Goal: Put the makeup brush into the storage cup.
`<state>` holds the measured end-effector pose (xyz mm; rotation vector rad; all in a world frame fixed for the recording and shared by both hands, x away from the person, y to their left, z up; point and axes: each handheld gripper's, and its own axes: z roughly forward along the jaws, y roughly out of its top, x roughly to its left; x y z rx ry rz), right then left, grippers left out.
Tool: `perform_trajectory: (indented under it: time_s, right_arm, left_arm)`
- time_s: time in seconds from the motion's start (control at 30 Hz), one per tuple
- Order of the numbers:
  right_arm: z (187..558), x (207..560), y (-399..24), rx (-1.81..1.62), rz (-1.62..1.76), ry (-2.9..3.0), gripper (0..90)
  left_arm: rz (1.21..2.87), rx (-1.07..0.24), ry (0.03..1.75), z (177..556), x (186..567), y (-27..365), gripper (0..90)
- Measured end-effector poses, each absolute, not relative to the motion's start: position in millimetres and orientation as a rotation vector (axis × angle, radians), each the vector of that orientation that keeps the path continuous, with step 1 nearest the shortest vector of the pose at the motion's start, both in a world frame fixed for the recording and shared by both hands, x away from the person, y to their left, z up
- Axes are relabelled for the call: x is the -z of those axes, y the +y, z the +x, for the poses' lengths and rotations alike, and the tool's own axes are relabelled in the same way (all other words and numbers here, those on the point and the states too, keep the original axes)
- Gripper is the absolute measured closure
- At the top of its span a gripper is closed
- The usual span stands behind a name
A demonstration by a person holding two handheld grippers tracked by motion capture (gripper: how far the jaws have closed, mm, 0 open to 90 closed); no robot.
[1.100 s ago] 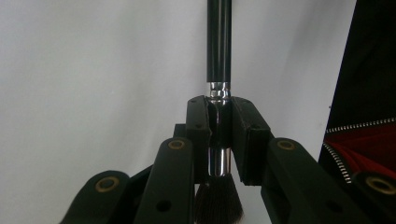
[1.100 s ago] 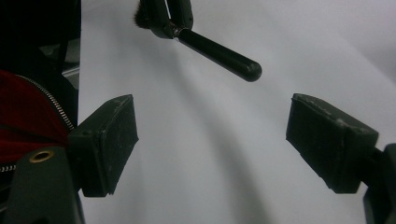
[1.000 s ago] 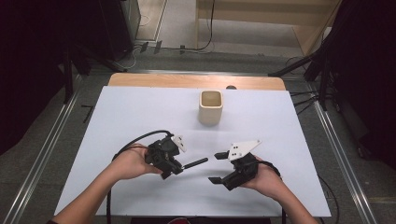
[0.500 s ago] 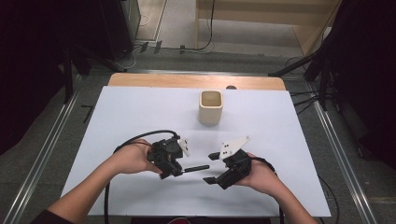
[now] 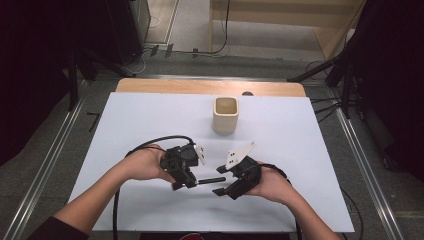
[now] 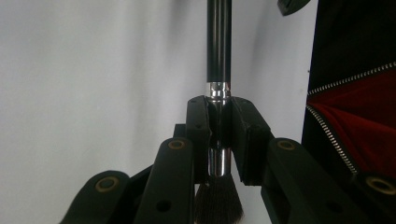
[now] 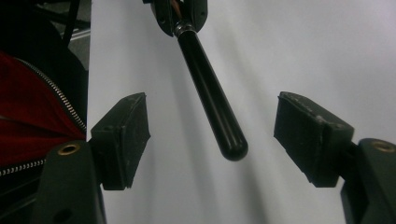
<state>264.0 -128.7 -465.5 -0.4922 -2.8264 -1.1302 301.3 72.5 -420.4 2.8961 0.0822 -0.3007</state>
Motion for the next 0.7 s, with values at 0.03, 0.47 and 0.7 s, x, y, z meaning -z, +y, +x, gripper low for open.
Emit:
perform_trajectory:
  time_s: [0.03, 0.47, 0.7]
  right_arm:
    - [264, 467, -127, 1.129, -0.484, -2.827, 28.8]
    - [263, 475, -111, 1.065, -0.421, -2.846, 50.6]
    - [261, 477, -108, 1.081, -0.392, -2.835, 67.4]
  left_arm:
    - [2.900, 0.297, 0.074, 301, 420, 72, 79.0]
    - [2.928, 0.303, -0.043, 297, 421, 65, 78.9]
    - [2.930, 0.316, -0.079, 296, 422, 62, 78.9]
